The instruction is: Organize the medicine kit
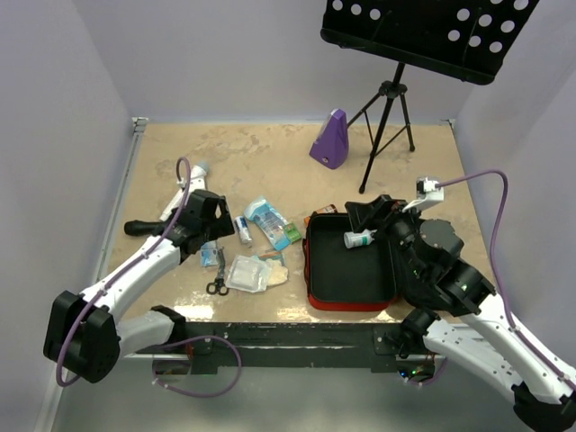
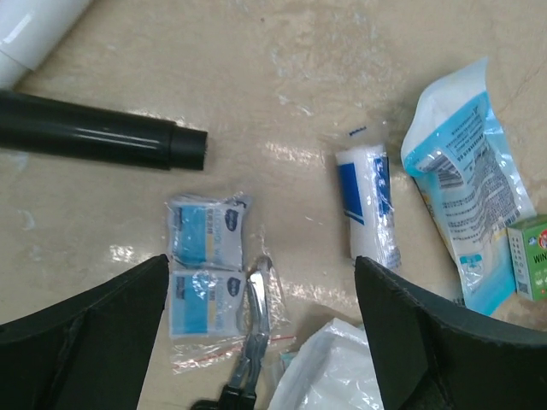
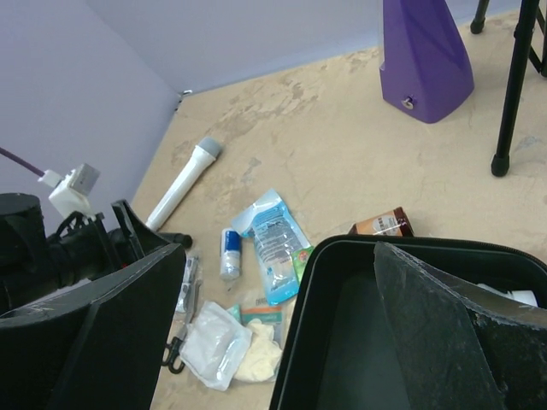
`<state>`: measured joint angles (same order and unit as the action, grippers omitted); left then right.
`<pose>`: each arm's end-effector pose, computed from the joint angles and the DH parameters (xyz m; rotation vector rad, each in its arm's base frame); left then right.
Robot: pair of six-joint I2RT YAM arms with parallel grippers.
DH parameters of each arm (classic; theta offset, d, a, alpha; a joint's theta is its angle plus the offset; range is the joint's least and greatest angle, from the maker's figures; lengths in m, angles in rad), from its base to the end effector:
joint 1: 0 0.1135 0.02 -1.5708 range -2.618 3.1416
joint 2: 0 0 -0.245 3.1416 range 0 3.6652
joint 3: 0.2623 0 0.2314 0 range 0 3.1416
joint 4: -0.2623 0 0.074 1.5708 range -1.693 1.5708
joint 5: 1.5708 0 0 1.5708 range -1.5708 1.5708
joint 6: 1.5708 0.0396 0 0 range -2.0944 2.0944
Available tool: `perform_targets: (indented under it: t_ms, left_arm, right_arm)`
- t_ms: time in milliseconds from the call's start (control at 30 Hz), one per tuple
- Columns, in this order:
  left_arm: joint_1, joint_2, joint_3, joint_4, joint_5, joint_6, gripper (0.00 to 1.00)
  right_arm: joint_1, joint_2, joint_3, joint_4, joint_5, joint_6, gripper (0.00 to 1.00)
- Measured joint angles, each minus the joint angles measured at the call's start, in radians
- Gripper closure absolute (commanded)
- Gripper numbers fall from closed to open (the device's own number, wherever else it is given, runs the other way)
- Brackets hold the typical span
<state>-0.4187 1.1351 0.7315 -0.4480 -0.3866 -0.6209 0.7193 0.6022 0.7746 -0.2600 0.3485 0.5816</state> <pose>0.2058 -0.0752 0.2198 -0.4067 2.3065 -0.0394 0.1133 0.0813 0.3400 0.1546 1.6935 0.6961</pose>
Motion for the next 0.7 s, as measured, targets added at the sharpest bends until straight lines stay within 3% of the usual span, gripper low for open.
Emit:
perform_targets:
  t_ms: [333,700]
  left_arm:
    - [-0.010,0.167,-0.013,0.122,0.138,-0.040,0.13]
    - [-0.095,0.290,0.057,0.172,0.144,-0.051,0.13]
  right_arm:
    - [0.000,0.037,-0.010,0.011,-0.002,-0.002,0.03]
    - [0.000,0.043,-0.011,0.012,0.000,-0.001,0.04]
